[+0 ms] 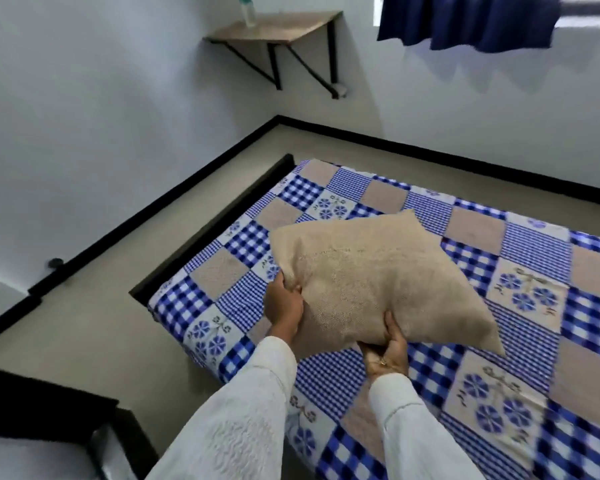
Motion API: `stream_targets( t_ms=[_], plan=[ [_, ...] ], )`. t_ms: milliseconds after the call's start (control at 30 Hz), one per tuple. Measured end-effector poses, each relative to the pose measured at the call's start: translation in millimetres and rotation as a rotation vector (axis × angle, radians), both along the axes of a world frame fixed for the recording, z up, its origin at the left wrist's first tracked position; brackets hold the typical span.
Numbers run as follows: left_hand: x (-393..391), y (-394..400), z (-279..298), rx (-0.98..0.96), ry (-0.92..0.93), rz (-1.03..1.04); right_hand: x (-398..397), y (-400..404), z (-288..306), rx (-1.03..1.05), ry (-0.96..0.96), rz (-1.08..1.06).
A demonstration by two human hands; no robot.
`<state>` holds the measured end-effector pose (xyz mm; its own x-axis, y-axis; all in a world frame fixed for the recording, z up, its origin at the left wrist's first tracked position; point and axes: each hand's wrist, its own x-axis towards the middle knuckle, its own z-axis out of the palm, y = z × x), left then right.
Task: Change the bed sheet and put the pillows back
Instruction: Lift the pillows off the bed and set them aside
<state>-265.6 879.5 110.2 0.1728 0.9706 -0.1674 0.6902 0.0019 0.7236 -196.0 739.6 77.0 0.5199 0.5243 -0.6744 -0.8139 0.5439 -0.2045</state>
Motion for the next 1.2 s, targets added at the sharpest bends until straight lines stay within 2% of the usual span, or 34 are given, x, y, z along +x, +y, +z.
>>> stream_targets(
  t_ms=[167,333,633,767,900,1000,1133,1200],
  plan=[
    [-11.8,97.8,-6.0,0.055,0.077,0.018,-12.5,96.4,-6.3,0.004,0.019,0.037],
    [-27.9,204.1,-23.7,0.107,0.121,-0.073,-28.6,197.5,-24.0,0.016,-0.002,0.025],
    [-62.0,376.3,-70.5,0.133,0.189,-0.470,-125.0,353.7,-86.5,0.020,0.165,-0.324],
    [-84.9,407.9,-94.3,0.087,0.205,-0.592,-166.2,384.3,-113.1,0.006,0.211,-0.411],
    [-105.7,417.8,-120.3,0.012,0.262,-0.584,-196.7,395.5,-137.4,-0.082,0.204,-0.419],
    [-112.5,417.6,-132.6,-0.021,0.389,-0.667,-208.7,400.2,-145.0,-0.200,0.166,-0.436],
    [-113.7,397.1,-127.5,0.197,0.668,-0.907,-220.2,397.4,-145.1,-0.399,0.211,-0.262],
    [-111.1,380.6,-121.8,0.311,0.723,-1.079,-220.1,393.8,-146.7,-0.451,0.266,-0.232]
  ],
)
